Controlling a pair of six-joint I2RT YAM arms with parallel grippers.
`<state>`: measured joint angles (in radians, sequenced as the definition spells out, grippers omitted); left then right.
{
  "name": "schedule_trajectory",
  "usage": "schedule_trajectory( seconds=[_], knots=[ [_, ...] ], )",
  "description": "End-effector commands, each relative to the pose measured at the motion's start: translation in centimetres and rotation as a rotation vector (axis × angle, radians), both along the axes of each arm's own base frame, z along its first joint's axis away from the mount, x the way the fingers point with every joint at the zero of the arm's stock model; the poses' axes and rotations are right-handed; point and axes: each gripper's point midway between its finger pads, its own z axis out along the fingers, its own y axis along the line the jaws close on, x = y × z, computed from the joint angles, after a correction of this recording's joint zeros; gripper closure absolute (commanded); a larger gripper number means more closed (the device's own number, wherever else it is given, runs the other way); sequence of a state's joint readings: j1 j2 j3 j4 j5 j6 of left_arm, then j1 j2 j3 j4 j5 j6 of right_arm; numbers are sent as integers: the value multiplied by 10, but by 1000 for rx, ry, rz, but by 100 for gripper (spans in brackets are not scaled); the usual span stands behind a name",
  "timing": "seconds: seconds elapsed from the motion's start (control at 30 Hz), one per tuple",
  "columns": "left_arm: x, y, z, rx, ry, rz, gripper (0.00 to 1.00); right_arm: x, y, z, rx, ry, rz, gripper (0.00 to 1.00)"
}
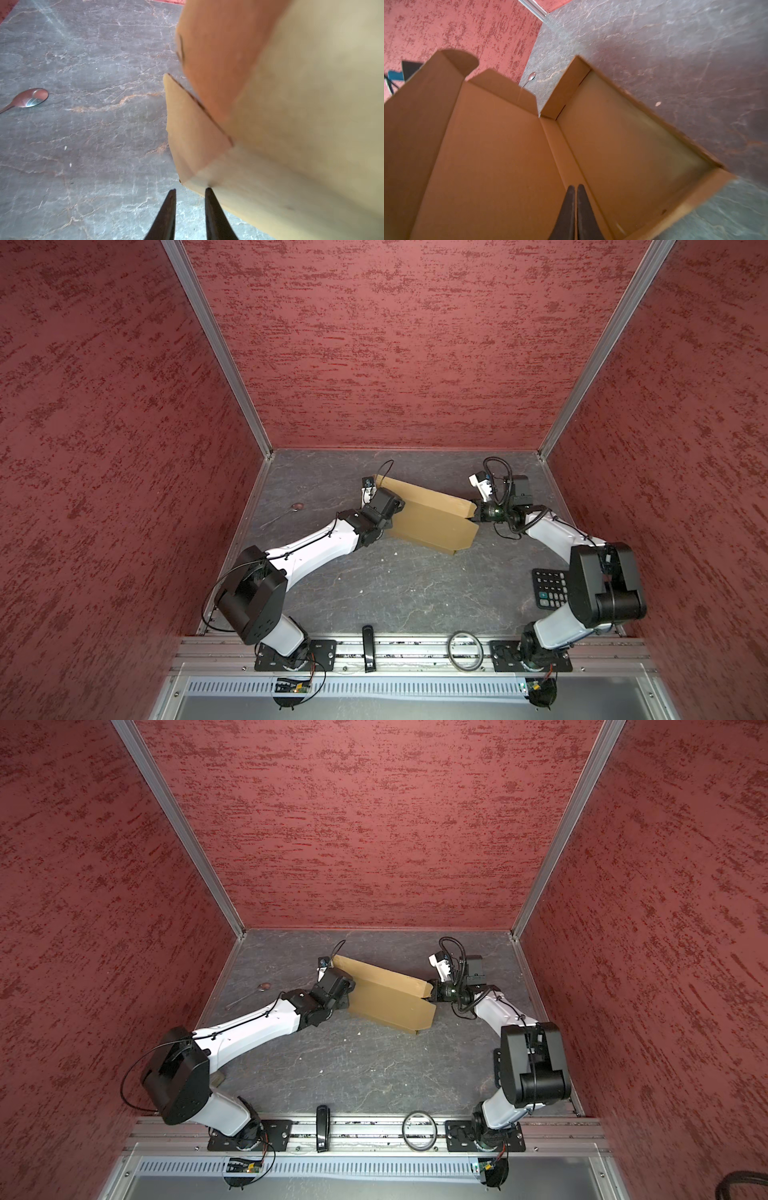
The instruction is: Fold the paper box
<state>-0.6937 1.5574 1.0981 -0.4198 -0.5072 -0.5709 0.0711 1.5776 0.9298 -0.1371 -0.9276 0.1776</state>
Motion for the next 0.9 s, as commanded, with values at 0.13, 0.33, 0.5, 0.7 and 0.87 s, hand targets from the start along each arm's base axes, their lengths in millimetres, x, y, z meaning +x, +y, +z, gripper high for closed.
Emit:
schedule_trajectory(
  seconds=[0.13, 0.33, 0.5, 0.7, 0.87],
  knots=[
    [29, -14, 9, -51, -48, -17, 74, -16, 18, 29, 113, -99, 97, 92],
    [50, -22, 17, -80, -77, -18, 74, -21, 31, 36, 140, -120, 133, 91],
    [66, -30, 17, -100, -87, -24, 74, -25, 45, 33, 152, -113, 163, 91],
    [82, -39, 15, -139, -89, -28, 74, -32, 67, 39, 188, -127, 209, 91],
    [96, -43, 15, -159, -91, -26, 74, -35, 82, 45, 206, -139, 226, 91]
  ],
)
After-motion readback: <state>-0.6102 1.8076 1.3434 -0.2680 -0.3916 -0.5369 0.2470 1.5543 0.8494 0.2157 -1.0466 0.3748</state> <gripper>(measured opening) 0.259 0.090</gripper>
